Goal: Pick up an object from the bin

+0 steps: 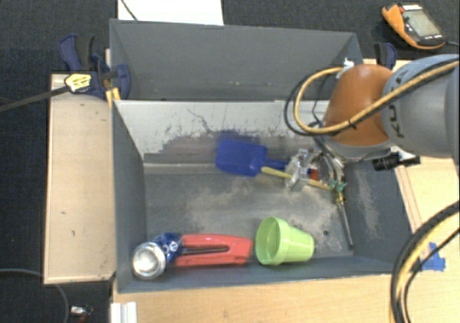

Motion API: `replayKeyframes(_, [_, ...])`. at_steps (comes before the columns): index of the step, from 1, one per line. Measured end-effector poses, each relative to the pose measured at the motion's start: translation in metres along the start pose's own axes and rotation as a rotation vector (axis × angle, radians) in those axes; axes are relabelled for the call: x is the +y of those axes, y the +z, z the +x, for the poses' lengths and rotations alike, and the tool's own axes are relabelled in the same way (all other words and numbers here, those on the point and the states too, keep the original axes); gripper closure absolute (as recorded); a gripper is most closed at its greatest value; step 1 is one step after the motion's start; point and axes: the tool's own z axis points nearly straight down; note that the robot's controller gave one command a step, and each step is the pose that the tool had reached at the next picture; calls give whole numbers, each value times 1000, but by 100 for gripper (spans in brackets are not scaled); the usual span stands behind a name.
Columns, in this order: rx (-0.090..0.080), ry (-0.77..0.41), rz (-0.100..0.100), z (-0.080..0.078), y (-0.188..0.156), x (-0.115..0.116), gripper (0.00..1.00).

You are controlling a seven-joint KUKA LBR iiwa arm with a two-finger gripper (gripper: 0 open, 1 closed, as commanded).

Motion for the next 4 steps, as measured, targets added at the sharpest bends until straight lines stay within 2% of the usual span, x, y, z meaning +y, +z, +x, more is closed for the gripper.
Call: replayKeyframes(4, [0,-3,0,0,0,0,100])
